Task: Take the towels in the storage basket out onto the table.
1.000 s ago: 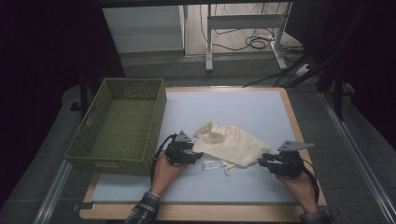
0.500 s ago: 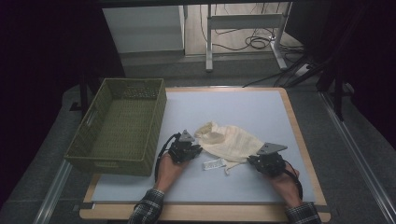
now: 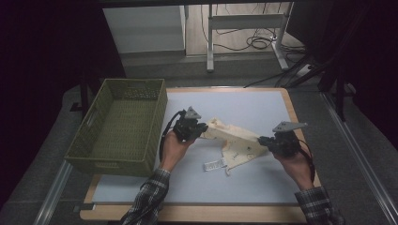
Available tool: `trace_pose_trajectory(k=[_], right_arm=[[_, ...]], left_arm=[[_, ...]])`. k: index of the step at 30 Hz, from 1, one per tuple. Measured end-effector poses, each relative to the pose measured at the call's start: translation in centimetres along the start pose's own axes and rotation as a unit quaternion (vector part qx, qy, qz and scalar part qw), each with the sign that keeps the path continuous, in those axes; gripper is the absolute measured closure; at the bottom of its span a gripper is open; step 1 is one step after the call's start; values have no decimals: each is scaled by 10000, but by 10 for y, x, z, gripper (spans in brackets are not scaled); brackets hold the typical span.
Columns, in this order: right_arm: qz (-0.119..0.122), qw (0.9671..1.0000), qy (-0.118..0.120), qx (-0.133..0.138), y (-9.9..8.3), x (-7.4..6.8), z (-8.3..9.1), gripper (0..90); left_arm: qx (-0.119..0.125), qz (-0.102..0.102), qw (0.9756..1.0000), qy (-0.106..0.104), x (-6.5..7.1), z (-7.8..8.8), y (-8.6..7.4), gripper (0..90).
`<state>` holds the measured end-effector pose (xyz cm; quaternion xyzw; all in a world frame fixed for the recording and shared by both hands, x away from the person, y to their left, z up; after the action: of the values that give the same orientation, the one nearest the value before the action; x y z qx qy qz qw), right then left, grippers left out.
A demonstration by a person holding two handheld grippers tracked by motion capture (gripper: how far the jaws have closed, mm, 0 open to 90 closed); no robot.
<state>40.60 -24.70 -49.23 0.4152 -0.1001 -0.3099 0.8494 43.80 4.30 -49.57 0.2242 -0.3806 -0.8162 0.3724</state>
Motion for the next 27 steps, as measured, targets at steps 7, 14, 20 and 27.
trace_pose_trajectory(k=[7,14,20,27], right_arm=[[-151,9994,-317,57,31,35,-3,839],[-475,9977,-488,8,32,55,-5,703],[-385,9992,-90,16,14,32,-3,705],[-195,9981,574,-128,-14,-18,-25,705]], left_arm=[[-19,124,9993,340,-29,-29,44,792],[-164,251,9982,515,-35,-38,34,530],[-257,389,9983,344,-32,-34,6,520],[-467,519,9972,255,-26,-49,-34,518]])
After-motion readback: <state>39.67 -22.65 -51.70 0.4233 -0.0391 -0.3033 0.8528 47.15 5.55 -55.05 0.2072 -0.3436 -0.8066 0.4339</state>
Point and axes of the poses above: each handheld gripper's, and its own axes: z roughly backward along the jaws, y roughly out of its top, x roughly to its right, the point moved 5 cm from there along -z, roughly forward along the jaws, and after that the axes turned 10 degrees about y, right-handed, at the moved point
